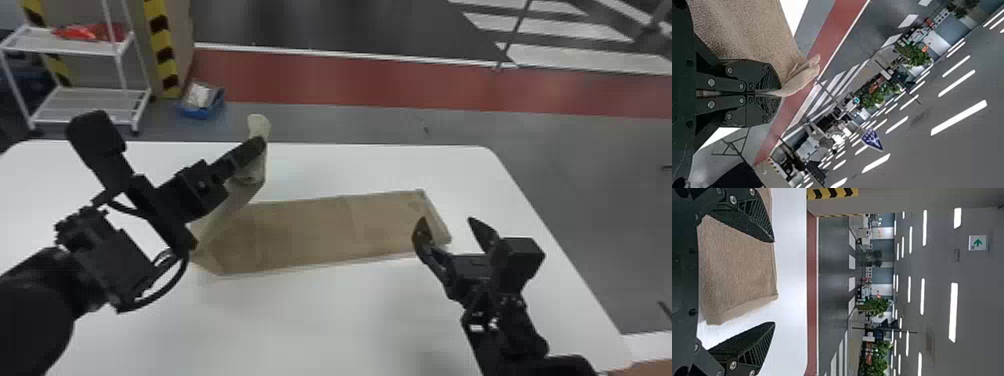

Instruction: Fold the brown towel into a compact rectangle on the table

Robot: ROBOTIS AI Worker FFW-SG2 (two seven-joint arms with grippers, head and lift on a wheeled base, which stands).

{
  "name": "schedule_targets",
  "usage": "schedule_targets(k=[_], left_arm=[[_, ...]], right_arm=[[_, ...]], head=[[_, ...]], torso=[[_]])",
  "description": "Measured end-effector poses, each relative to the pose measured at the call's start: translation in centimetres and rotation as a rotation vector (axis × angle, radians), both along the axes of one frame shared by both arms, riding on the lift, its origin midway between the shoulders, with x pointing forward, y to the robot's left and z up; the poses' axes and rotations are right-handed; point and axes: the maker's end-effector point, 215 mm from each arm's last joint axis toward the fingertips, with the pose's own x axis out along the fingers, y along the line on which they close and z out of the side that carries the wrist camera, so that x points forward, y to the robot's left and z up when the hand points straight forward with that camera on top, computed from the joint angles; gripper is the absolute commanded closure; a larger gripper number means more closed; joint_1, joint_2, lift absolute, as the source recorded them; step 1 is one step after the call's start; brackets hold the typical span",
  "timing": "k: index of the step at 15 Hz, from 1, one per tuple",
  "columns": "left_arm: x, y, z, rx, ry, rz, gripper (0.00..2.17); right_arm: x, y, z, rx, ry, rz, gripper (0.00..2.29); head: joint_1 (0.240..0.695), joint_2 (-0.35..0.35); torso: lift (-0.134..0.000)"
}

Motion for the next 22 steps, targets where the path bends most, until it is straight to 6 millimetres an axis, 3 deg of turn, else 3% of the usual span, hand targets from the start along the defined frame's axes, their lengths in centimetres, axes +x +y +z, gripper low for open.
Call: schedule_targets(k=[4, 8, 11, 14, 15, 16, 17, 20, 22], left_arm=[[0.9, -4.2, -2.7, 0.052, -0.012, 0.059, 1.42], [-0.7, -9.4, -6.8, 0.139, 0.002, 0.023, 1.42], [-0.7, -10.9, -8.6, 0.187, -0.007, 0.048, 1.42], [-0.6, -11.8, -8.7, 0.19, -0.023, 0.056, 1.41], [-0.9, -12.7, -8.7, 0.185, -0.021, 0.044, 1.09], [-1.2, -13.7, -8.8, 0.179, -0.019, 0.029, 0.38], [-1.8, -15.0, -9.0, 0.17, -0.02, 0.003, 0.0], [-3.0, -18.4, -9.6, 0.162, -0.02, -0.073, 0.03], [-3.4, -19.6, -9.7, 0.161, -0.023, -0.098, 0.03]], right_arm=[[-1.4, -3.1, -0.1, -0.009, -0.005, -0.042, 0.15], [-2.2, -4.1, -1.2, 0.016, 0.002, -0.048, 0.15], [-2.4, -4.3, -0.3, 0.047, -0.032, -0.055, 0.15], [-2.7, -4.6, 0.3, 0.06, -0.054, -0.061, 0.15], [-2.8, -4.8, 0.3, 0.066, -0.056, -0.067, 0.15], [-2.8, -5.0, 0.2, 0.07, -0.056, -0.071, 0.15], [-2.8, -5.1, 0.1, 0.073, -0.055, -0.073, 0.15], [-2.7, -5.3, 0.2, 0.081, -0.063, -0.077, 0.15], [-2.6, -5.4, 0.3, 0.084, -0.067, -0.078, 0.15]], head=[[0.695, -0.299], [0.695, -0.35], [0.695, -0.35], [0.695, -0.35], [0.695, -0.35], [0.695, -0.35], [0.695, -0.35], [0.695, -0.35], [0.695, -0.35]], torso=[[-0.123], [-0.123], [-0.123], [-0.123], [-0.123], [-0.123], [-0.123], [-0.123], [-0.123]])
